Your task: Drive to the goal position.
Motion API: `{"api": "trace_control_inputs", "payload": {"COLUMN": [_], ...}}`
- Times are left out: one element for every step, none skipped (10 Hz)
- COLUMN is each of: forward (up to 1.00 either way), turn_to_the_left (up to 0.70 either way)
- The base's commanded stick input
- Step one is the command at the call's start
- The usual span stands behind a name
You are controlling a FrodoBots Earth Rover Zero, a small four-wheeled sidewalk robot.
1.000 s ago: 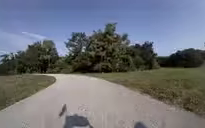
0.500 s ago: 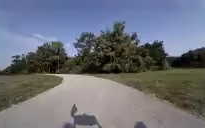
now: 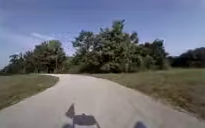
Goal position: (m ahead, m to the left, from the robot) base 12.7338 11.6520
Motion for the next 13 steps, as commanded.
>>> {"api": "trace_control_inputs", "payload": {"forward": [1.0,1.0,1.0,1.0,1.0,1.0,1.0,1.0,1.0,1.0,1.0,1.0,1.0], "turn_to_the_left": [0.02,0.02,0.02,0.02,0.03,0.02,0.02,0.02,0.06,0.17,0.31,0.4,0.4]}}
